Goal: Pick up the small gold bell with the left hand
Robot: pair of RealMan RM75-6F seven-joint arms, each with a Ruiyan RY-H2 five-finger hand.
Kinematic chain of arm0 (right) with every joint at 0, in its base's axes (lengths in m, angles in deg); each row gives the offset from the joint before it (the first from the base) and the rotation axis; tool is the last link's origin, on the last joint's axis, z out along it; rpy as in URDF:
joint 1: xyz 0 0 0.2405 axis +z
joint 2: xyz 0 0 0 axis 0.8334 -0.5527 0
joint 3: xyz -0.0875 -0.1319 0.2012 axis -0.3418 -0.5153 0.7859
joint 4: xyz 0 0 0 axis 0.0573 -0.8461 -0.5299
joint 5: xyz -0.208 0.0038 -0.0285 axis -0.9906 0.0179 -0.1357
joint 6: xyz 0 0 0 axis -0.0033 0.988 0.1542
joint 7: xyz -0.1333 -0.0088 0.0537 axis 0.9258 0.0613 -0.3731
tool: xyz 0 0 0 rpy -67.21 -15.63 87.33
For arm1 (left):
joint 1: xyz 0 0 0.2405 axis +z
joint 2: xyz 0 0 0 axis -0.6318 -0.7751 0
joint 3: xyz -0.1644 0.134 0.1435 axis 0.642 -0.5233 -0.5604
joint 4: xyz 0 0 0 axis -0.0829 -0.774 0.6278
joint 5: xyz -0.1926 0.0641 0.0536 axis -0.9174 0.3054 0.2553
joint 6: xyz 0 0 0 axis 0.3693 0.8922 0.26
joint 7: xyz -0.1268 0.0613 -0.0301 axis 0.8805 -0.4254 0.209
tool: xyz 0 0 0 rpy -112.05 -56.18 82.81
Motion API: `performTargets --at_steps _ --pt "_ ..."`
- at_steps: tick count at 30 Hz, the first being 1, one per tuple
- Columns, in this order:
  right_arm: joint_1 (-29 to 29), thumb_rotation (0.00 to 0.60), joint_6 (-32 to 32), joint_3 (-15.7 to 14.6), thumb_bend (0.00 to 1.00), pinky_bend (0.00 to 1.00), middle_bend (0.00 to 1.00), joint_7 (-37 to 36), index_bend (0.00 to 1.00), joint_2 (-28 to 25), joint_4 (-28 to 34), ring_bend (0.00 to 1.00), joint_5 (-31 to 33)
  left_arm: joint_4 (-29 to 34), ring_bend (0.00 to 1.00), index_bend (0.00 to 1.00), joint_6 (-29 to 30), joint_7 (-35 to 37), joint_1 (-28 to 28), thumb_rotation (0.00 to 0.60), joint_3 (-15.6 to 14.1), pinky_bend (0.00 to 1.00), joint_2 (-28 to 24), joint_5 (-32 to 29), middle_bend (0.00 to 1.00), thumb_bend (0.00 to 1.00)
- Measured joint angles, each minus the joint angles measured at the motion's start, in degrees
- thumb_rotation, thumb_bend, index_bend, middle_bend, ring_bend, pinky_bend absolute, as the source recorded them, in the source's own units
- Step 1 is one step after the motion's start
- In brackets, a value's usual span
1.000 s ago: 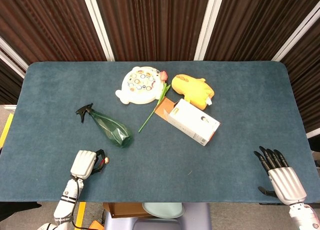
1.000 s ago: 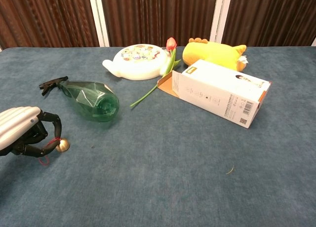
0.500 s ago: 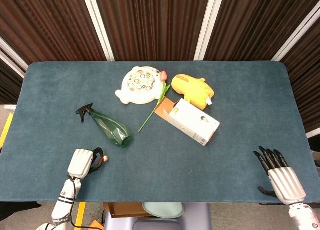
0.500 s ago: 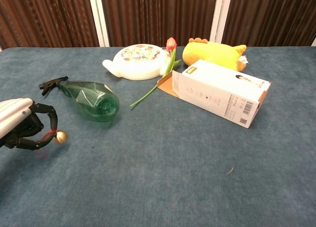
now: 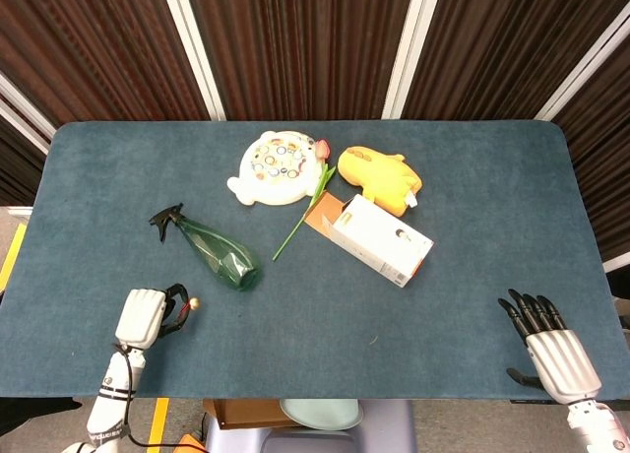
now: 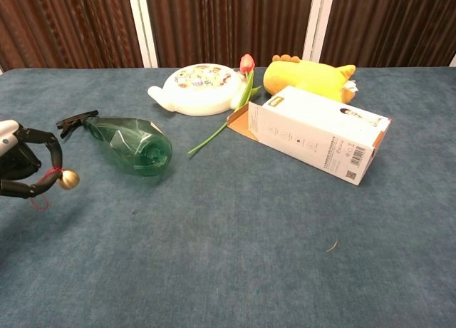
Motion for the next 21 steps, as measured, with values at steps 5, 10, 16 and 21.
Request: performTargets --at_steps 5,10,16,21 --pt "0.0 0.600 -0.1 -0.1 0.24 0.00 0.00 0.1 0.00 0.0 0.2 0.00 -0.1 -1.3 1.00 0.71 -0.2 -0.4 -0.2 0.600 0.4 1.00 0.5 0.2 1.00 0.46" --pt "0.1 0.600 -0.3 -0.1 0.24 0.00 0.00 0.1 0.00 0.0 0.1 0.00 0.2 -0.9 1.00 0.71 -0.5 -0.2 -0.1 0.600 -0.6 1.00 0.4 0.4 1.00 0.46" --pt "0.0 0.600 0.1 -0.1 0.24 0.00 0.00 -0.2 0.00 -0.1 0.1 0.00 0.0 -1.2 1.00 0.71 -0.9 -0.2 -0.4 0.600 -0.2 1.00 0.7 0.2 1.00 0.46" --pt "0.0 0.600 0.1 -0.1 0.24 0.00 0.00 -0.3 0.00 -0.2 0.1 0.00 -0.2 -2.1 1.00 0.71 -1.3 -0.4 -0.4 0.600 -0.5 1.00 1.2 0.1 1.00 0.46"
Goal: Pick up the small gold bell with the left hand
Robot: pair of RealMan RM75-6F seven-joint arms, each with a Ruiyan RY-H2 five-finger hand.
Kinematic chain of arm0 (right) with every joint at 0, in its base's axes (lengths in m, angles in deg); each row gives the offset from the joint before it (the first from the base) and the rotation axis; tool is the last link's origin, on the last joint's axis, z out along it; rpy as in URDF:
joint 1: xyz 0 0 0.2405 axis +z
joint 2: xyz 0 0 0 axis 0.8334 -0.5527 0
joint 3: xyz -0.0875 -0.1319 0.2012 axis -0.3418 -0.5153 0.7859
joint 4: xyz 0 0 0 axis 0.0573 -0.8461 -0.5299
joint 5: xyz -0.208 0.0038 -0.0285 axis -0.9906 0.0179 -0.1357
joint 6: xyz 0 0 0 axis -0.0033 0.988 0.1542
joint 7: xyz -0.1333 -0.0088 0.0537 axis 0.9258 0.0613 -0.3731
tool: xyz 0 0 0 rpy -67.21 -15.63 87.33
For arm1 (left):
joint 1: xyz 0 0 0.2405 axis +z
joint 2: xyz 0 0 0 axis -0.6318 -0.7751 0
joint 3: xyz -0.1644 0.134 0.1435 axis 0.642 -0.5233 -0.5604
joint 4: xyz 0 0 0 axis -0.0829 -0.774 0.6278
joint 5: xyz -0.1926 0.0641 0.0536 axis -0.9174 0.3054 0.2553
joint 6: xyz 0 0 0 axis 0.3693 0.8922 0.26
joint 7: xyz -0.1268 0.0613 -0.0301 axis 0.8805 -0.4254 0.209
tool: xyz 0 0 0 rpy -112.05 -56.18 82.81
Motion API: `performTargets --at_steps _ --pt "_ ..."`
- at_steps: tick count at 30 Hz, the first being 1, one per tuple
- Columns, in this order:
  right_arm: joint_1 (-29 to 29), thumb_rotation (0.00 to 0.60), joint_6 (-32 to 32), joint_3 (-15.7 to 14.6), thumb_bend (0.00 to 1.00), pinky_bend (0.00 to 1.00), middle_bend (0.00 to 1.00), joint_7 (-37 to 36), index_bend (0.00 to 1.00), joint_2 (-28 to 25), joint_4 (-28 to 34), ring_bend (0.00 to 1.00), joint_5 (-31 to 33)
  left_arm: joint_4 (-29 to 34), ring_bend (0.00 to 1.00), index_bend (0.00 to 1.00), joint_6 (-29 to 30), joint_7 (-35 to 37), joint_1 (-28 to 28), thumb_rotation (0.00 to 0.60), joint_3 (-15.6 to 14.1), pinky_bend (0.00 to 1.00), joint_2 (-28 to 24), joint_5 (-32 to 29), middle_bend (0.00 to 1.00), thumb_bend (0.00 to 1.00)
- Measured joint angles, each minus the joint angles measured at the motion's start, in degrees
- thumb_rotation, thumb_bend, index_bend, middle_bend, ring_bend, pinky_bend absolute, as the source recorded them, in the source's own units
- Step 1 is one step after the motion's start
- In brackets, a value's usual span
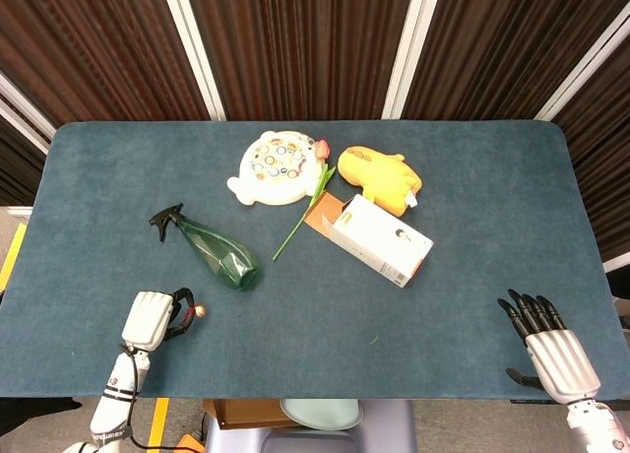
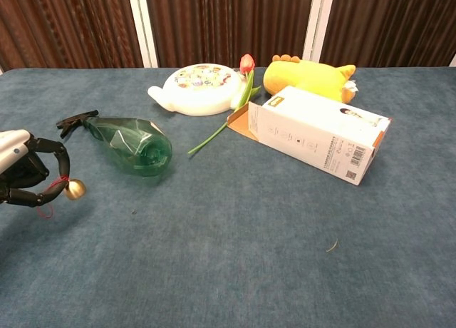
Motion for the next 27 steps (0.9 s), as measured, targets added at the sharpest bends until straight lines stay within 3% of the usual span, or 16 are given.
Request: performTargets --at_steps 9,15,19,27 --pt "0.0 0.600 -0.1 0.0 0.24 0.00 0.00 0.0 0.00 0.0 -0.1 0.00 0.1 -3.7 1.00 0.70 -0.9 -0.3 -0.1 0.600 -0.7 1.00 2.2 0.1 1.00 0.46" --pt "0.1 0.600 -0.1 0.0 0.24 0.00 0.00 -0.1 0.00 0.1 -0.1 0.00 0.1 -5.5 1.00 0.60 -1.7 -0.7 -0.3 0.600 -1.0 1.00 3.0 -0.1 1.00 0.44" --pt "0.0 0.600 0.0 0.0 0.24 0.00 0.00 -0.2 0.00 0.0 -0.1 0.00 0.0 -5.6 1.00 0.45 -2.1 -0.8 -0.4 0.600 -1.0 1.00 3.0 -0.4 1.00 0.44" --pt "-0.2 0.600 0.6 0.0 0.24 0.00 0.00 -0.4 0.00 -0.1 0.0 0.00 -0.2 -3.2 1.00 0.40 -2.8 -2.1 -0.1 0.600 -1.6 1.00 1.4 -0.6 1.00 0.43"
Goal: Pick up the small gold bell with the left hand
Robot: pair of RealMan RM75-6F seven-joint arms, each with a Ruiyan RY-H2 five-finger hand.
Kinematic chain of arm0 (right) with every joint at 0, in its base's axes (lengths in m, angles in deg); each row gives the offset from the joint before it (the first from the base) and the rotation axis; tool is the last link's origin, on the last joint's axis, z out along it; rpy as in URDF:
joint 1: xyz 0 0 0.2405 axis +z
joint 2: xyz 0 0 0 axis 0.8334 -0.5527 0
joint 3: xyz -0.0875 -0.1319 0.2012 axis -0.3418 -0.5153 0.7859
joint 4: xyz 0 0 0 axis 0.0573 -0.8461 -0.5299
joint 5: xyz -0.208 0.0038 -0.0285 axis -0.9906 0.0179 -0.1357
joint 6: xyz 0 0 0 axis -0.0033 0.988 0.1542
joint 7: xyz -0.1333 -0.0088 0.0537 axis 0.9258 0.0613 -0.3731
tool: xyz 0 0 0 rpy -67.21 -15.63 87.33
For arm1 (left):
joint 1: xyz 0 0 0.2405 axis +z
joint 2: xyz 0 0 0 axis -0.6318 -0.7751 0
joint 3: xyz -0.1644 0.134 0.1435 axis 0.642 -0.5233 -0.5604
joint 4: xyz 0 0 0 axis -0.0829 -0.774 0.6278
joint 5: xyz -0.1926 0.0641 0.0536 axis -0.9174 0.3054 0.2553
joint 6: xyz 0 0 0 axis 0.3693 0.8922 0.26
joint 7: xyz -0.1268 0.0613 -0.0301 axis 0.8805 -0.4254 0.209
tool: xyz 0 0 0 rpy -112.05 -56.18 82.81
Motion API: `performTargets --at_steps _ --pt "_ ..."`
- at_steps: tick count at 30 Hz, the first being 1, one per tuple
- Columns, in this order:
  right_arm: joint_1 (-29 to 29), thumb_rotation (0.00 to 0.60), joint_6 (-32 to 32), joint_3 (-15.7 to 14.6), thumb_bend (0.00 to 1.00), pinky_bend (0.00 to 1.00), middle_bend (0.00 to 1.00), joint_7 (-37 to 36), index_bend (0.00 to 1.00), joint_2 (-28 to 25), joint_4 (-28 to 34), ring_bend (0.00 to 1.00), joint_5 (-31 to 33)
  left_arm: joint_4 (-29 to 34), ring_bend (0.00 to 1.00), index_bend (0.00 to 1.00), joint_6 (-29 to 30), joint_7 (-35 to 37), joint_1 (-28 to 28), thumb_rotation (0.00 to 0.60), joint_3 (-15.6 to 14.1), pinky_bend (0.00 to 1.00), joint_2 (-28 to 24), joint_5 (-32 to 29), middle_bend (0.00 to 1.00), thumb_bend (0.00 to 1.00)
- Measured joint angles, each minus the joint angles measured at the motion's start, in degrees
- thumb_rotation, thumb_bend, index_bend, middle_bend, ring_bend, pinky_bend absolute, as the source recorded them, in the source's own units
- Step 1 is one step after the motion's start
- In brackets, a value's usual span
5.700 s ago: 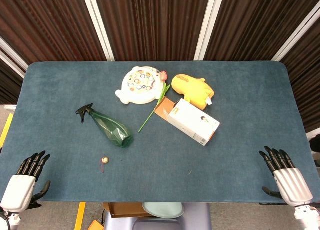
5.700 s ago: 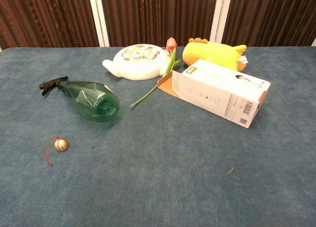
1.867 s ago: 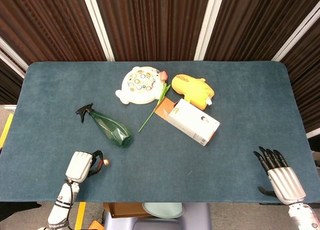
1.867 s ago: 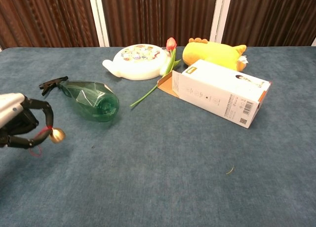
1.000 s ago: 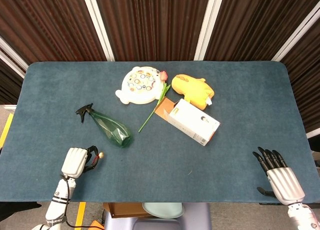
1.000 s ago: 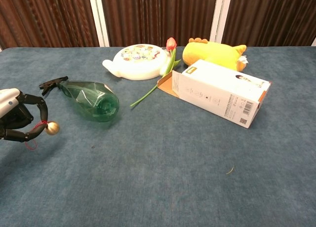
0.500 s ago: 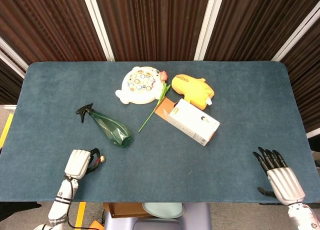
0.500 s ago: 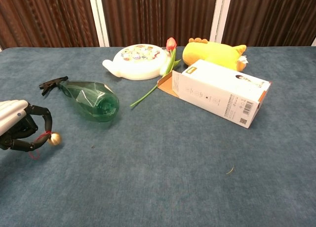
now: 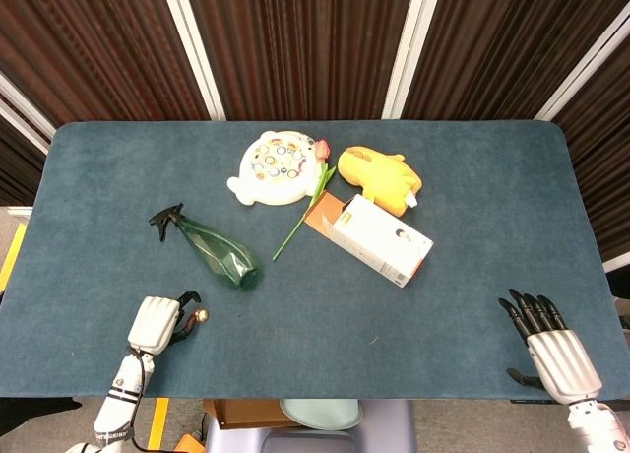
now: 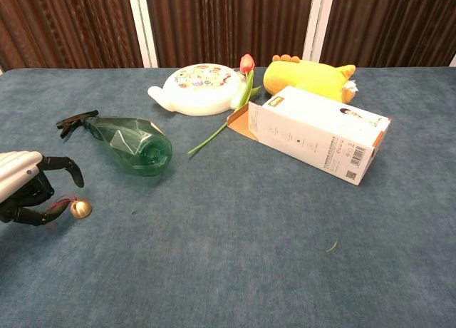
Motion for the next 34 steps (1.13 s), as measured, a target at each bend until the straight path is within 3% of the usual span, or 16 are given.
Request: performTargets --at_steps 3,6,8,9,10,12,13,14,19,24,29,34 --pt "-0.1 0.600 0.2 -0.1 0.24 0.00 0.00 -0.1 0.00 -0.1 0.0 0.00 -0.2 1.1 1.00 0.37 0.5 -0.2 0.2 0.600 -0.1 1.00 -0.6 0.4 1.00 0.43" --pt "-0.1 0.600 0.3 -0.2 0.24 0.00 0.00 -0.3 0.00 -0.1 0.0 0.00 -0.4 3.0 0.99 0.27 1.8 -0.3 0.5 0.600 -0.5 1.00 -2.0 1.3 0.98 0.44" --pt "-0.1 0.600 0.3 -0.3 0.24 0.00 0.00 -0.4 0.00 -0.2 0.0 0.00 -0.6 4.4 0.78 0.11 2.1 -1.0 0.7 0.600 -1.1 0.93 -3.6 1.8 0.78 0.43" --pt "-0.1 0.600 0.2 -0.4 0.24 0.00 0.00 -0.4 0.00 -0.3 -0.1 0.00 -0.7 5.5 0.63 0.05 2.0 -2.1 0.8 0.600 -1.6 0.82 -4.8 2.1 0.64 0.43" --pt "-0.1 0.600 0.2 -0.4 0.24 0.00 0.00 -0.4 0.00 -0.4 -0.1 0.00 -0.9 6.5 0.43 0.01 1.7 -3.2 0.9 0.600 -2.0 0.63 -6.0 2.1 0.45 0.42" --pt "-0.1 0.600 0.2 -0.6 0.24 0.00 0.00 -0.5 0.00 -0.5 0.0 0.00 -1.2 9.9 0.15 0.00 0.7 -6.1 1.2 0.600 -3.3 0.31 -9.4 2.0 0.16 0.42" --pt "-0.1 0.600 0.3 -0.6 0.24 0.00 0.00 -0.6 0.00 -0.5 0.0 0.00 -1.3 11.7 0.04 0.00 0.3 -7.0 1.3 0.600 -3.9 0.18 -11.1 2.0 0.05 0.42" --pt "-0.2 0.600 0.4 -0.6 0.24 0.00 0.00 -0.7 0.00 -0.6 0.0 0.00 -1.3 13.7 0.01 0.00 -0.1 -7.7 1.5 0.600 -4.5 0.12 -12.9 2.0 0.01 0.41" --pt "-0.3 0.600 0.5 -0.7 0.24 0.00 0.00 -0.6 0.00 -0.6 0.0 0.00 -1.5 24.5 0.00 0.00 -0.2 -4.8 3.1 0.600 -9.1 0.03 -24.0 4.1 0.00 0.41" --pt "-0.4 0.600 0.6 -0.9 0.24 0.00 0.00 0.0 0.00 -0.5 0.2 0.00 -1.8 25.4 0.00 0.00 5.6 8.4 5.9 0.600 -13.1 0.01 -29.0 10.6 0.00 0.40" --pt "-0.9 0.600 1.7 -0.9 0.24 0.00 0.00 0.9 0.00 -0.4 0.1 0.00 -2.3 22.4 0.00 0.00 16.5 15.5 10.4 0.600 -12.7 0.00 -29.6 12.4 0.00 0.39" --pt "-1.1 0.600 1.6 -0.5 0.24 0.00 0.00 1.4 0.00 -0.4 0.3 0.00 -1.3 19.2 0.00 0.00 23.7 9.0 14.9 0.600 -10.9 0.00 -29.0 12.2 0.00 0.39"
